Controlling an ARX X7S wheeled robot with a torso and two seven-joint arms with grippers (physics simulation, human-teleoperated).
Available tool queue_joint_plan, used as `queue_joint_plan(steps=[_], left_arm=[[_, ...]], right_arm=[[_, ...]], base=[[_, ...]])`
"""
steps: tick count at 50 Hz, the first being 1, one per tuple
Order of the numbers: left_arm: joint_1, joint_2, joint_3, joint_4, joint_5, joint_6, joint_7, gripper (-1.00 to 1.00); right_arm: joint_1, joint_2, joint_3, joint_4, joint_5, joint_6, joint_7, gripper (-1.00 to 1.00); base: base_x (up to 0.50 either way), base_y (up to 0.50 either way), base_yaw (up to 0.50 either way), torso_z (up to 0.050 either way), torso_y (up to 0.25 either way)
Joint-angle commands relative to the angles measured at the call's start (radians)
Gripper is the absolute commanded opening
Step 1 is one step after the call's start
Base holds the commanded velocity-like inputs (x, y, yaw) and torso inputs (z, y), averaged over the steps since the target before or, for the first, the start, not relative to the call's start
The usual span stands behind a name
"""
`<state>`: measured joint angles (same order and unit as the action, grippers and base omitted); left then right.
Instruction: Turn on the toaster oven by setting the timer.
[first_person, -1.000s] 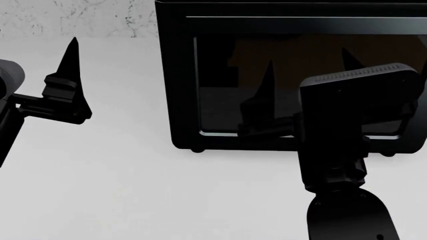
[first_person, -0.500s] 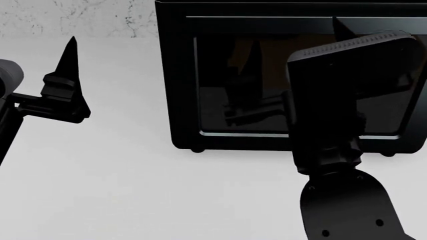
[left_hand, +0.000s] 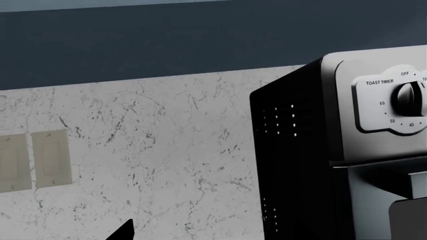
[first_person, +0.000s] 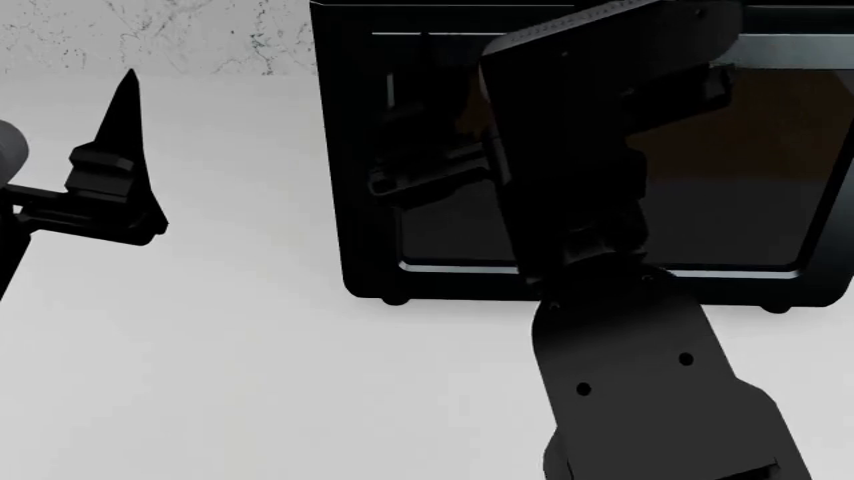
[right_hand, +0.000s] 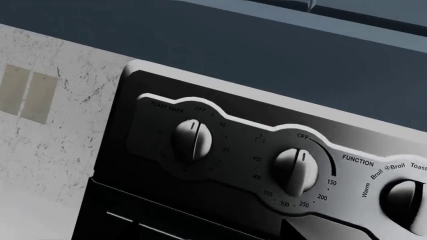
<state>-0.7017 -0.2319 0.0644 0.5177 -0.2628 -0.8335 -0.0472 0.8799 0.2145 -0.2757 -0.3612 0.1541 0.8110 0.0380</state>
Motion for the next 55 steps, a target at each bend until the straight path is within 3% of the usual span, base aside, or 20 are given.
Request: queue_joint_plan(steps=[1,55], left_arm=[[0.009,-0.007,-0.003,0.001,-0.006,0.009,-0.003,1.00],[0.041,-0.039,-0.015,-0.048,-0.022,0.071,-0.010,1.00]], right_arm=[[0.069,-0.031,-0.053,0.102,-0.005,-0.028,-0.015,1.00],[0.297,-0.108,-0.178,0.531,-0.034,-0.229,-0.027,1.00]], base=[[0.00,0.00,0.00,0.000,0.000],[0.01,0.00,0.01,0.001,0.000]])
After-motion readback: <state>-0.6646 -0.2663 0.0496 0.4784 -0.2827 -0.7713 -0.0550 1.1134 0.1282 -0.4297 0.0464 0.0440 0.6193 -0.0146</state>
